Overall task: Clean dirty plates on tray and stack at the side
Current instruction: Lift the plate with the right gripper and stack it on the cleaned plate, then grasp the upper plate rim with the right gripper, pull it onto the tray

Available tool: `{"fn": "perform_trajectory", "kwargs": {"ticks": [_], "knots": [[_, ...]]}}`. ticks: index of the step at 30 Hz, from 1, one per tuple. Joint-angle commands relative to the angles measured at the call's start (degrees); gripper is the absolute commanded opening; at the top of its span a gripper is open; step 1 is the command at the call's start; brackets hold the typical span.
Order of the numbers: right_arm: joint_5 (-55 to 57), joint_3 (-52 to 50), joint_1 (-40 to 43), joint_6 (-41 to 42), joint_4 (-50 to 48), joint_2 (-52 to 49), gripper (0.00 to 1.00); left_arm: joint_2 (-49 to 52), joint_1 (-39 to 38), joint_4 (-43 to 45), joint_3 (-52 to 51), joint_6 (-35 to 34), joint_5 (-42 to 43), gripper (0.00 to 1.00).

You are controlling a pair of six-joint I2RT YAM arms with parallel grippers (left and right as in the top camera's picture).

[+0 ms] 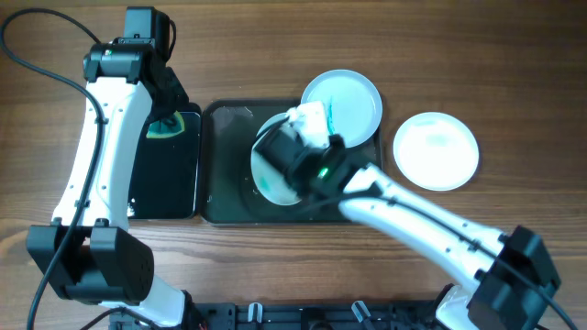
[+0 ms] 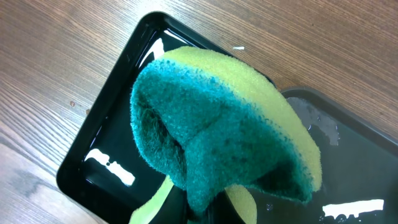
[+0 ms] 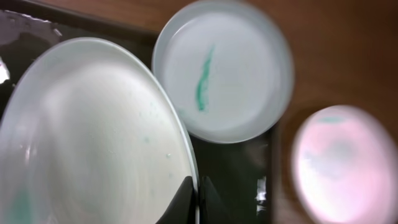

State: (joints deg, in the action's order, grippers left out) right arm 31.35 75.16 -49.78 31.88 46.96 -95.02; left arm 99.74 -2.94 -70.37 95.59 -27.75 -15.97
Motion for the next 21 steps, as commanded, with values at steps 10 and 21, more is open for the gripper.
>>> {"fn": "perform_trajectory", "kwargs": {"ticks": [10, 21], "knots": [[-43.43, 1.01, 34.10, -2.16, 1.03, 12.92, 0.04, 0.33, 0.17, 0.46, 0.09, 0.50, 4.72, 0.04], [-32.22, -2.97, 66.75, -4.70, 12.87, 15.63, 0.04, 0.33, 0.17, 0.46, 0.09, 0.52, 6.54, 0.04]]}}
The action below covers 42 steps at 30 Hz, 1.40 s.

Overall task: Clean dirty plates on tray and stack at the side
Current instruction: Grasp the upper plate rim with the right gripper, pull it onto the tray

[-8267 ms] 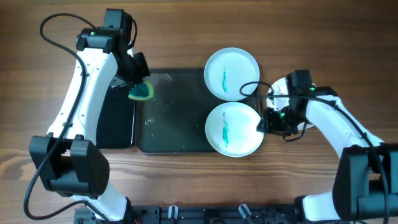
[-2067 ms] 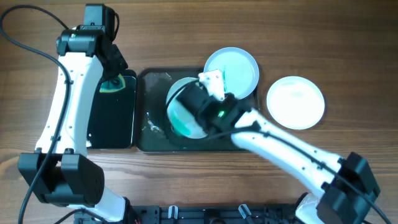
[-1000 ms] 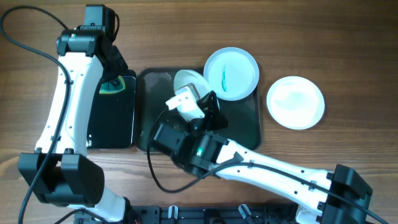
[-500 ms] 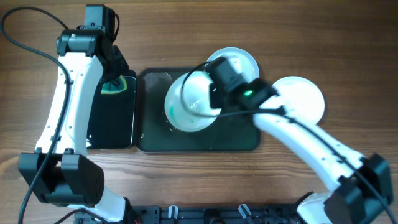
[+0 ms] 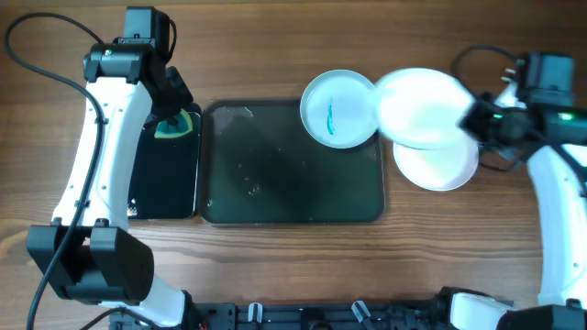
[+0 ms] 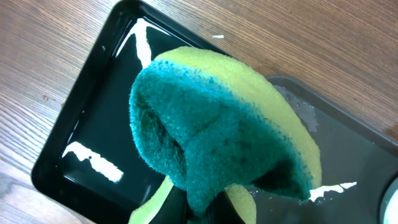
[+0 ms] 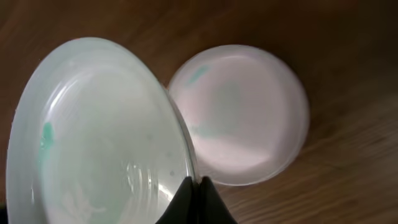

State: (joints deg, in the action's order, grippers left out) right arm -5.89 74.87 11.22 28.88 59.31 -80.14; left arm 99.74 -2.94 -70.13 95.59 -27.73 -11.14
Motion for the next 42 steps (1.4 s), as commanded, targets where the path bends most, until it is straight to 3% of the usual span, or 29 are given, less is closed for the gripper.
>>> {"fn": "perform_trajectory", "kwargs": {"ticks": [1, 11, 15, 18, 24, 35, 42], "knots": [[5.88, -3.78, 6.95, -1.70, 0.31, 0.74, 0.04, 0.33, 0.15, 0.24, 0.09, 0.50, 1.90, 0.04], [8.44, -22.49, 9.03, -1.88, -15.47, 0.22, 0.04, 0.33, 0.15, 0.46, 0.09, 0.48, 2.38, 0.04], [4.57, -26.82, 8.83, -3.63, -22.18, -1.49, 0.05, 0.33, 0.15, 0.59, 0.09, 0.48, 2.38, 0.04], [4.33, -27.50, 8.83, -4.37, -24.94, -3.10, 0.14, 0.33, 0.15, 0.63, 0.09, 0.48, 2.38, 0.04], [-2.62, -27.15, 8.83, -8.44, -26.08, -5.27, 0.29, 0.33, 0.17, 0.68, 0.09, 0.57, 2.36, 0.04], [-9.70, -8.48, 5.16, -16.83, -5.53, -4.76, 0.39, 0.33, -0.33, 0.92, 0.09, 2.03, 3.93, 0.04], [-14.14, -4.26, -4.07, -16.72, -11.58, -5.01, 0.52, 0.33, -4.07, 0.72, 0.09, 2.01, 4.15, 0.04]]}}
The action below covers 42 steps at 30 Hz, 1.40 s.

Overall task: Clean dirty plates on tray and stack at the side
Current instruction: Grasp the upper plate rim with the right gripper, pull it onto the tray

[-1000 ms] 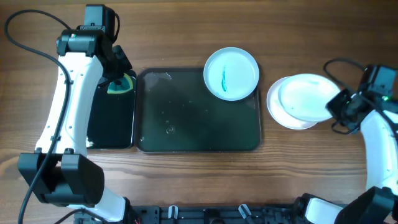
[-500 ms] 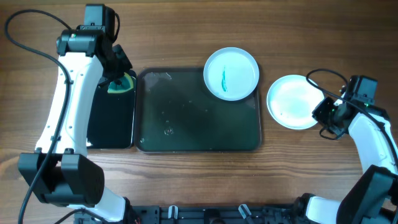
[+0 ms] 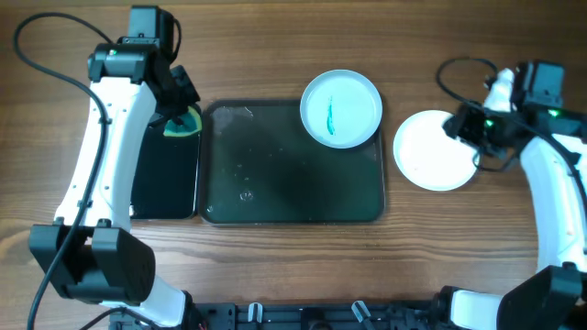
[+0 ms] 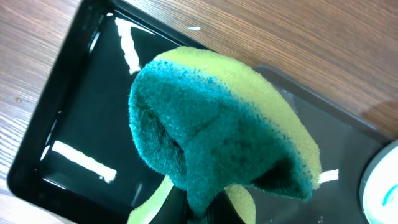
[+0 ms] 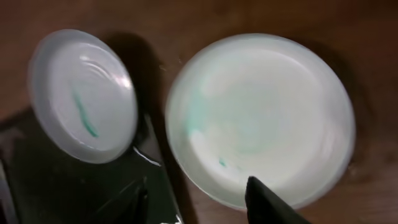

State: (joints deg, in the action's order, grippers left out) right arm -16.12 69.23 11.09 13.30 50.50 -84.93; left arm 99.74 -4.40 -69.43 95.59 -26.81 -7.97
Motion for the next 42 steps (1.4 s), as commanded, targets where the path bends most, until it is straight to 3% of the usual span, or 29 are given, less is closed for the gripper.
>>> {"fn": "perform_trajectory", "kwargs": {"ticks": [1, 11, 26, 30, 36, 42], "knots": [[-3.89, 1.38, -5.29, -1.14, -4.20, -0.61, 0.52, 0.33, -3.50, -0.04, 0.09, 1.07, 0.98, 0.04], [-0.76, 5.07, -14.75, 1.99, -11.32, -13.07, 0.44, 0.35, -9.05, 1.70, 0.09, 0.63, 0.92, 0.04], [1.01, 5.55, -15.45, -3.17, -29.35, -29.42, 0.37, 0.35, -9.05, 1.90, 0.09, 0.63, 0.92, 0.04], [0.66, 5.55, -15.65, -4.35, -31.61, -31.52, 0.27, 0.35, -9.05, 1.95, 0.09, 0.63, 0.90, 0.04], [0.63, 5.55, -15.65, -4.15, -32.30, -31.67, 0.04, 0.35, -9.05, 1.92, 0.09, 0.63, 0.90, 0.04], [-2.16, 5.55, -15.80, -4.04, -28.15, -29.09, 0.04, 0.35, -9.05, 1.95, 0.09, 0.66, 0.90, 0.04]]}}
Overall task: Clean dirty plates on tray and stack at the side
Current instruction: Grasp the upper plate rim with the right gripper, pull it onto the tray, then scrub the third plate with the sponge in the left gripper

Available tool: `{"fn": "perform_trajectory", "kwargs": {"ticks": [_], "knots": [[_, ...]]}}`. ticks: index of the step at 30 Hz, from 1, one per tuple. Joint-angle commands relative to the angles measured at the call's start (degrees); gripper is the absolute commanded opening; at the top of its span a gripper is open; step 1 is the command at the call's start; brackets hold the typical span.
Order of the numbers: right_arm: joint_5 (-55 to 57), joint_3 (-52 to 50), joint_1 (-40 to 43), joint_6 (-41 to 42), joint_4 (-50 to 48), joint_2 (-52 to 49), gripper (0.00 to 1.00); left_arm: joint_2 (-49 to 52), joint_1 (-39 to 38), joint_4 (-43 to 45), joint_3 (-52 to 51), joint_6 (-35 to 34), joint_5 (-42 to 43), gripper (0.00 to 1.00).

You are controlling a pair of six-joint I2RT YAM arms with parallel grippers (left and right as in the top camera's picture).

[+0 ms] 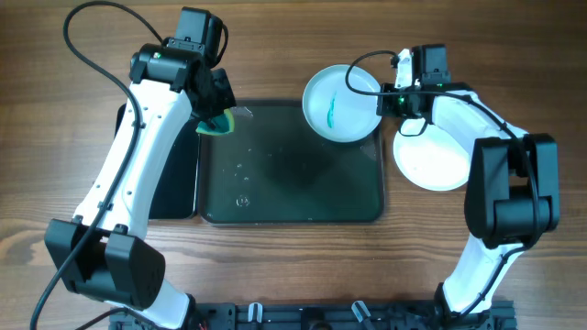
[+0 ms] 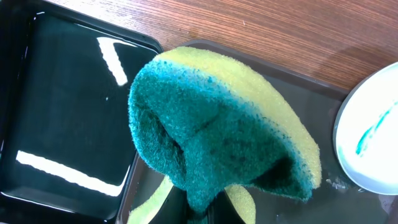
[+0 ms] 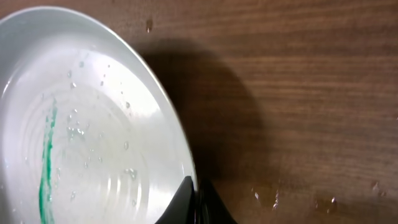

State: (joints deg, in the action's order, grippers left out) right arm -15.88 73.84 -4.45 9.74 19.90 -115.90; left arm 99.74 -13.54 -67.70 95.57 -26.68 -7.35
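Observation:
A white plate with a green streak (image 1: 340,103) lies over the far right corner of the dark tray (image 1: 292,197). My right gripper (image 1: 382,99) is shut on its right rim, the fingertips (image 3: 191,191) pinching the edge of the plate (image 3: 81,143). My left gripper (image 1: 217,117) is shut on a green and yellow sponge (image 2: 211,124), held over the tray's far left corner. The streaked plate (image 2: 373,140) shows at the right of the left wrist view. White plates (image 1: 436,156) are stacked on the table to the right.
A black glossy tray (image 1: 165,183) lies left of the dark tray, partly under the left arm; its inside (image 2: 62,124) reflects light. Bare wood table (image 1: 293,257) surrounds both trays. Water drops dot the wood by the plate (image 3: 273,199).
My right gripper moved left from above the stacked plates to the streaked plate and shut on its right rim. My left gripper carried the sponge right, from over the black tray to the dark tray's corner.
My right gripper held a cleaned plate over the dark tray, then carried it to the plate on the table at the right. Then it was open above the stack. Now it grips the streaked plate's rim. The left gripper kept the sponge throughout, now shifted right.

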Motion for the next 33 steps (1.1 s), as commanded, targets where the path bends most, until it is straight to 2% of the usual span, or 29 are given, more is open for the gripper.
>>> {"fn": "perform_trajectory", "kwargs": {"ticks": [1, 7, 11, 14, 19, 22, 33], "knots": [[-2.75, 0.94, -0.59, -0.02, 3.63, 3.08, 0.04, 0.35, 0.09, 0.24, 0.11, 0.50, 0.28, 0.04], [-4.35, 0.94, -5.84, 5.53, 12.22, 11.04, 0.04, 0.35, 0.09, 0.61, 0.11, 0.50, 0.28, 0.04], [-4.35, 0.59, -11.72, 10.62, 17.00, 11.19, 0.04, 0.35, 0.09, 0.83, 0.11, 0.50, 0.31, 0.04], [-2.56, -1.68, -17.29, 14.82, 16.55, 10.10, 0.04, 0.35, 0.09, 0.79, -0.13, 0.50, 0.35, 0.04], [-0.70, -4.42, -21.62, 18.62, 13.11, 8.17, 0.04, 0.39, 0.04, 1.05, -1.99, 0.50, 1.92, 0.04], [-0.04, -5.92, -22.16, 19.37, 10.27, 6.60, 0.04, 0.46, -0.37, 2.71, -4.37, 0.55, 5.09, 0.04], [-3.93, -6.14, -21.68, 22.40, 7.52, 1.22, 0.04, 1.42, -7.06, 14.40, -17.99, 0.48, 8.41, 0.04]]}}
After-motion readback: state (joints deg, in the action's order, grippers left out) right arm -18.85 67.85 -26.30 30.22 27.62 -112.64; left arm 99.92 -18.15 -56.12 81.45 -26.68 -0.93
